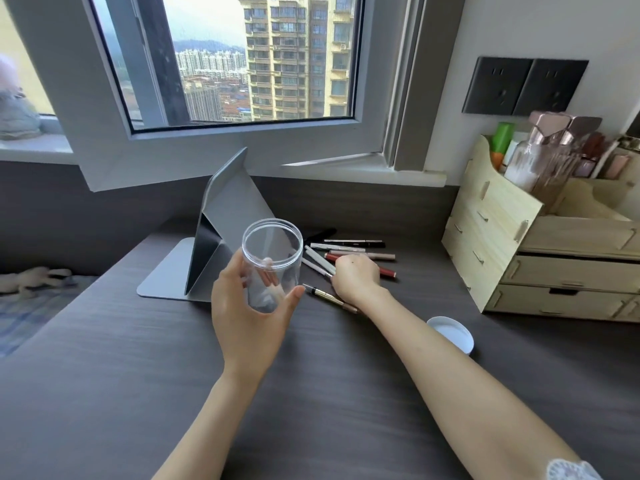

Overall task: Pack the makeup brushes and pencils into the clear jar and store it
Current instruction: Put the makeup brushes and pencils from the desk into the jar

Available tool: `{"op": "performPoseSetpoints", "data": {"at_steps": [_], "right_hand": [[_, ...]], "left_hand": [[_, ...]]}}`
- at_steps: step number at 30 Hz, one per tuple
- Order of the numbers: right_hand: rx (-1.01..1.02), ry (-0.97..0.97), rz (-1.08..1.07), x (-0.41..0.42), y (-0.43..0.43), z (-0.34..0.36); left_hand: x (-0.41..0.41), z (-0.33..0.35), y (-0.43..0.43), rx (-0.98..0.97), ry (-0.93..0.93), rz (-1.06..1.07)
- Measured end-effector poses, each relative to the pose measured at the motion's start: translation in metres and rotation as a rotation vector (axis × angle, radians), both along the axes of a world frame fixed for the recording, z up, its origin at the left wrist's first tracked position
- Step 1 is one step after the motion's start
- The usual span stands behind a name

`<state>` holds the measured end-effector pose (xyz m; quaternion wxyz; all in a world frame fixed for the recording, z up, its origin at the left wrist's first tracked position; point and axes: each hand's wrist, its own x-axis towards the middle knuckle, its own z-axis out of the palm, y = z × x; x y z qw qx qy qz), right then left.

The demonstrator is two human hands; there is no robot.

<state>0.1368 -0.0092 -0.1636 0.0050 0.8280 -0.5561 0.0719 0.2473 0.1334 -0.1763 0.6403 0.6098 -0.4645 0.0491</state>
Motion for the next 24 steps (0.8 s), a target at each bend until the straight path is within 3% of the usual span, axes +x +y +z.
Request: {"op": "performPoseSetpoints", "data": {"at_steps": [2, 5, 7, 10, 13, 18, 24], "right_hand": [[0.01, -0.116, -0.056, -0.008, 0.003, 0.006], [0.019, -0.631, -0.112, -0.035, 0.011, 0.021], [0.009, -1.012, -0.017, -0.065, 0.026, 0.037], [0.048, -1.287, 0.126, -0.109, 0.057, 0.061], [0.066, -1.306, 0.189, -0.137, 0.082, 0.079], [-0.05, -1.05, 0.243, -0.129, 0.107, 0.087], [0.082, -0.874, 0.373, -0.08, 0.108, 0.065]], "left_hand": [[0.001, -0.001, 0.0, 0.015, -0.028, -0.004], [-0.001, -0.002, 0.001, 0.038, -0.072, 0.006], [-0.003, -0.002, 0.001, 0.027, -0.104, 0.006], [-0.006, -0.003, 0.0, 0.005, -0.199, -0.004], [-0.008, -0.006, -0.001, 0.027, -0.257, -0.016], [-0.014, -0.009, -0.003, 0.047, -0.39, -0.05], [-0.016, -0.01, -0.003, 0.025, -0.515, -0.077]]}}
